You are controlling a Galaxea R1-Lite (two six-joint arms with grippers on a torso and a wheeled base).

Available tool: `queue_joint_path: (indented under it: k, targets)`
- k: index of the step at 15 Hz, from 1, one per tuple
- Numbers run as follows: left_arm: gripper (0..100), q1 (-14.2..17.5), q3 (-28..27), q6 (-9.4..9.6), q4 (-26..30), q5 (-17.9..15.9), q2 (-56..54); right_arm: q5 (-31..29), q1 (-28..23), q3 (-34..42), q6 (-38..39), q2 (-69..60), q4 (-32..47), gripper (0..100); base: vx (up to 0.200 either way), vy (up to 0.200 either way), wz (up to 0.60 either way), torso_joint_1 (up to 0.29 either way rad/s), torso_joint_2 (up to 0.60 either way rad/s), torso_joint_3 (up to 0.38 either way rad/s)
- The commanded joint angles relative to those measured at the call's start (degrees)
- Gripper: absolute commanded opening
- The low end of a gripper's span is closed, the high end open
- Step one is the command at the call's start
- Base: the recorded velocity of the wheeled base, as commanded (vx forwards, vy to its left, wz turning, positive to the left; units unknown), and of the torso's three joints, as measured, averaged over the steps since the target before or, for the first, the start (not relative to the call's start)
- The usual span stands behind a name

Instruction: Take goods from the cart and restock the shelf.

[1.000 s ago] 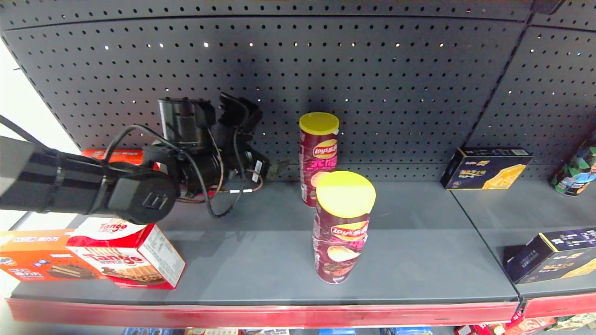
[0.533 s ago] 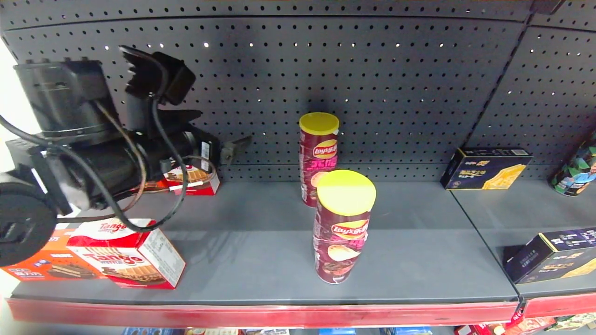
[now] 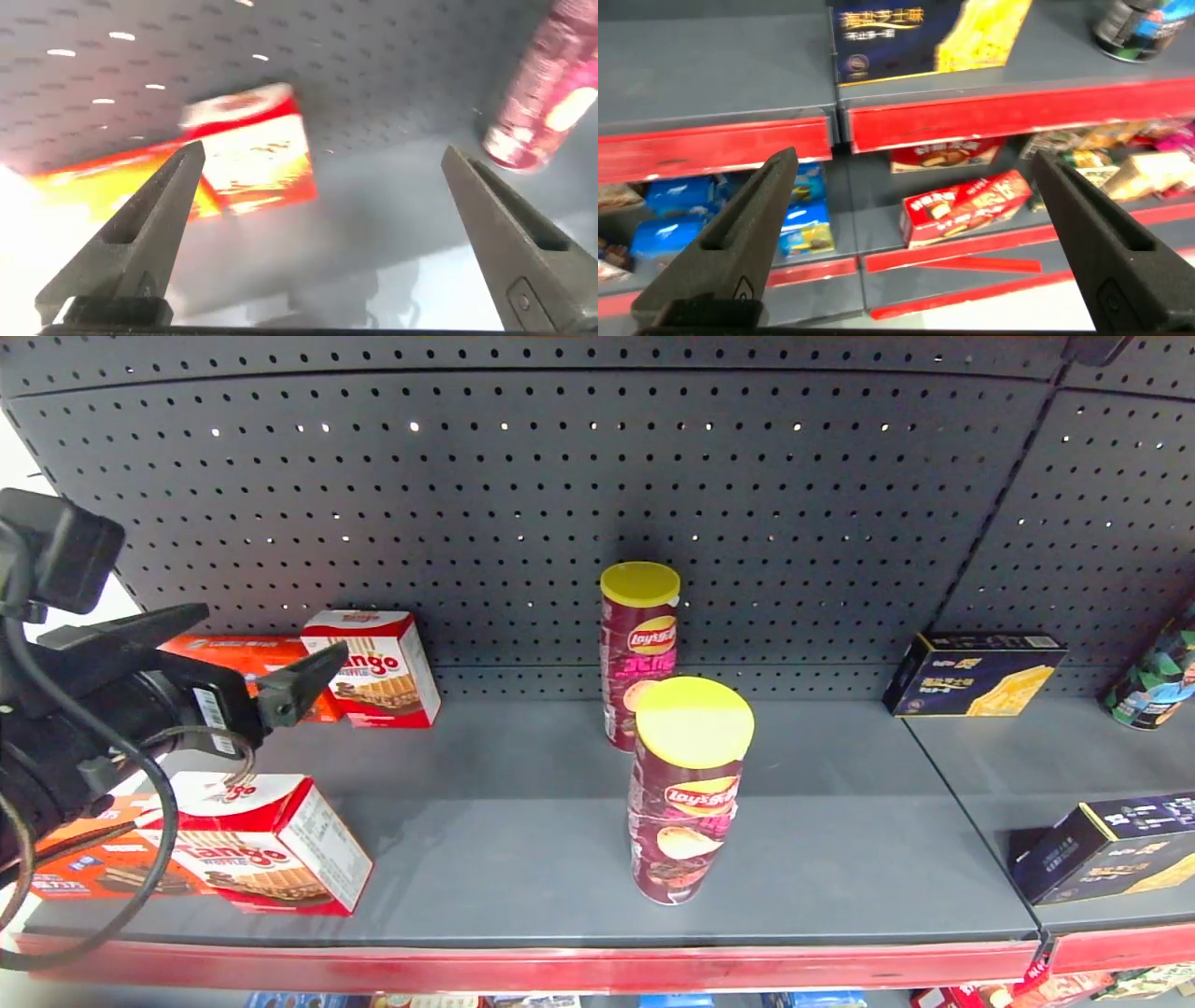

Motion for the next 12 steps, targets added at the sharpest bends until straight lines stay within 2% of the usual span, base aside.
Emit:
queue_joint_path:
  k: [1,3,5,8,12]
  targets:
    - [100,1.1,-0.3,-0.07,-0.1,0.1,-1.8,1.5,2.2,-23.0,2.5,24.2,-0.5,100,0.0,0.0,0.0,0.0,0.0,0.0]
    - [100,1.4,0.4,-0.07,-0.4,0.3,-1.8,6.0,7.4,-27.3,1.0,35.1,-1.2,100,0.0,0.0,0.0,0.0,0.0,0.0]
    - [100,1.4,0.4,-0.07,-0.8,0.2,-1.8,6.6,16.0,-27.8,-3.9,44.1,-4.7,100,0.0,0.0,0.0,0.0,0.0,0.0]
    - [100,1.5,0.5,-0.25,-0.8,0.2,-1.8,6.9,25.2,-29.0,-4.8,55.0,-8.9,100,0.0,0.0,0.0,0.0,0.0,0.0]
    - [100,1.5,0.8,-0.34,-0.8,0.1,-1.8,6.4,32.9,-33.1,-5.9,62.9,-10.6,100,0.0,0.0,0.0,0.0,0.0,0.0]
